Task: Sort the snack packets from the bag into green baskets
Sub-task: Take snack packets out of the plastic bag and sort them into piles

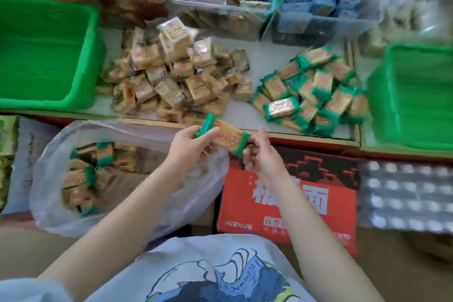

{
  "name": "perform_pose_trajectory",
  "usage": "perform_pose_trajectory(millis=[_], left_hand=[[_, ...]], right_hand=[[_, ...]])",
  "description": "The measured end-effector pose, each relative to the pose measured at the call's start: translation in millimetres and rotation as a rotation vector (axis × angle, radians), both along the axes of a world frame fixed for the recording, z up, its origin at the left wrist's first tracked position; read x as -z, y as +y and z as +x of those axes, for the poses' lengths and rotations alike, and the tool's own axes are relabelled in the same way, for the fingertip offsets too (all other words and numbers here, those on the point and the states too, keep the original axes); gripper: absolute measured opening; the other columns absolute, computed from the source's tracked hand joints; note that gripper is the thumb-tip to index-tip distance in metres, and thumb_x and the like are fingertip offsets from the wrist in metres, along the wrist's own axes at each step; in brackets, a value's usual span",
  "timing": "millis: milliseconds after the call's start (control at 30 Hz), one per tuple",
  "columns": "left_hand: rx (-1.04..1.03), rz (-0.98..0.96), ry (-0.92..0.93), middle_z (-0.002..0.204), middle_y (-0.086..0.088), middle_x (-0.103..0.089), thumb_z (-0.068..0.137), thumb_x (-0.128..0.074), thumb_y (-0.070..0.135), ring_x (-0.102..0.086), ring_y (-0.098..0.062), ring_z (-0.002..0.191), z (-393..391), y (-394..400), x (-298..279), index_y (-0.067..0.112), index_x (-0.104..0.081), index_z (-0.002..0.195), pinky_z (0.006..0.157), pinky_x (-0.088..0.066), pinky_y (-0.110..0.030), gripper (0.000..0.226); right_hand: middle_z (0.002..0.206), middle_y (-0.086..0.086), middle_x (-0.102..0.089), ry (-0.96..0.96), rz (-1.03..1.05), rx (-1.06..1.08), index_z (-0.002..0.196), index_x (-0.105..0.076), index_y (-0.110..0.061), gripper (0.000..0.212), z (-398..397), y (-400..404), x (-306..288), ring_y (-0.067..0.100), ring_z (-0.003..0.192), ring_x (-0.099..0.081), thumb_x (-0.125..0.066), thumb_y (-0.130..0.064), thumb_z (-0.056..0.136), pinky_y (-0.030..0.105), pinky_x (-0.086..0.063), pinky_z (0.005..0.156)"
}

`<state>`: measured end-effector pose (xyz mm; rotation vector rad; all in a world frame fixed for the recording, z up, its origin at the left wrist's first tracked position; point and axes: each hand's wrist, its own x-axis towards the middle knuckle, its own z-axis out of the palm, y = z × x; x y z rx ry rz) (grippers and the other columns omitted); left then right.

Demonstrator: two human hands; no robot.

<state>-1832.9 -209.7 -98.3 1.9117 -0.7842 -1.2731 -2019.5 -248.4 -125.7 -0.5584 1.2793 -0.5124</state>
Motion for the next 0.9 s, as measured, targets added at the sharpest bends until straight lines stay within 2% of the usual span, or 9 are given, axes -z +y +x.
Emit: perform_pose_trajectory(millis=[67,167,300,400,467,567,767,833,900], left_hand=[[0.05,0.045,0.078,0.07,-0.006,-0.066,0.088,-0.074,0.039,-0.06,-0.013,0.06,-30.7,-26.7,5.9,0.006,-0.07,0.086,0.057,-0.048,-0.025,0.034],[0.088,0.073,0.141,0.076,-0.004,-0.07,0.09,-0.07,0.044,-0.064,-0.018,0.071,-74.5,-57.5,27.1,0.008,-0.071,0.087,0.065,-0.054,-0.031,0.035],[0.269,0.121,-0.295,0.121,-0.002,-0.067,0.098,-0.051,0.051,-0.059,-0.019,0.115,-106.8,-72.7,68.4,0.018,-0.065,0.125,0.099,-0.045,-0.037,0.045],[0.493,0.18,-0.562,0.14,-0.003,-0.056,0.101,-0.044,0.049,-0.045,-0.023,0.134,-107.4,-68.3,89.7,0.022,-0.056,0.137,0.109,-0.035,-0.041,0.047],[0.565,0.168,-0.627,0.144,0.0,-0.052,0.101,-0.044,0.048,-0.04,-0.02,0.137,-104.7,-64.7,93.5,0.024,-0.053,0.139,0.112,-0.03,-0.042,0.047],[0.624,0.165,-0.67,0.147,0.002,-0.049,0.101,-0.045,0.046,-0.038,-0.019,0.139,-100.3,-63.4,91.6,0.026,-0.05,0.142,0.113,-0.027,-0.044,0.046],[0.695,0.143,-0.578,0.154,-0.002,-0.04,0.101,-0.047,0.04,-0.033,-0.021,0.143,-96.0,-59.6,83.0,0.022,-0.05,0.143,0.115,-0.031,-0.045,0.046],[0.637,0.063,-0.524,0.146,-0.003,-0.049,0.1,-0.05,0.036,-0.041,-0.022,0.135,-85.0,-47.5,75.7,0.021,-0.065,0.129,0.109,-0.038,-0.042,0.036],[0.465,-0.054,-0.498,0.127,-0.002,-0.062,0.097,-0.053,0.028,-0.051,-0.022,0.12,-57.0,-19.1,68.1,0.018,-0.073,0.113,0.1,-0.043,-0.039,0.028]], right_hand=[[0.059,-0.001,-0.043,0.013,-0.081,-0.042,0.102,-0.063,-0.011,0.047,-35.5,-10.2,-5.9,0.011,0.047,-0.038,-0.052,-0.057,0.095,0.026,-0.025,0.046],[0.061,0.004,-0.036,0.137,-0.173,-0.125,0.095,-0.056,-0.007,0.023,-76.0,-26.2,-9.5,0.014,0.047,-0.03,-0.061,-0.029,0.099,0.024,-0.022,0.043],[0.054,0.002,-0.043,0.258,-0.176,0.028,0.088,-0.054,-0.009,0.019,-109.5,-61.0,-6.5,0.012,0.04,-0.037,-0.063,-0.022,0.098,0.025,-0.026,0.043],[0.063,0.003,-0.059,0.234,-0.207,0.129,0.091,-0.062,-0.014,0.014,-113.6,-96.1,-7.6,0.012,0.047,-0.052,-0.064,-0.026,0.098,0.025,-0.042,0.046],[0.079,0.004,-0.071,0.214,-0.231,0.182,0.101,-0.065,-0.016,0.012,-108.0,-116.4,-9.1,0.013,0.054,-0.061,-0.062,-0.027,0.099,0.024,-0.051,0.052],[0.094,0.006,-0.076,0.213,-0.188,0.266,0.107,-0.061,-0.015,0.012,-100.6,-130.3,-5.3,0.014,0.058,-0.067,-0.057,-0.025,0.102,0.023,-0.05,0.053],[0.085,0.003,-0.075,0.244,-0.098,0.283,0.113,-0.059,-0.012,0.018,-91.2,-86.2,-4.6,0.014,0.061,-0.068,-0.057,-0.027,0.102,0.027,-0.051,0.059],[0.078,0.001,-0.073,0.239,-0.075,0.263,0.108,-0.059,-0.013,0.014,-70.9,-62.3,-10.6,0.013,0.059,-0.065,-0.055,-0.025,0.102,0.027,-0.049,0.061],[0.072,0.002,-0.07,0.228,-0.044,0.179,0.101,-0.058,-0.012,0.011,-32.6,-36.1,-9.2,0.014,0.055,-0.062,-0.053,-0.022,0.102,0.025,-0.047,0.056]])
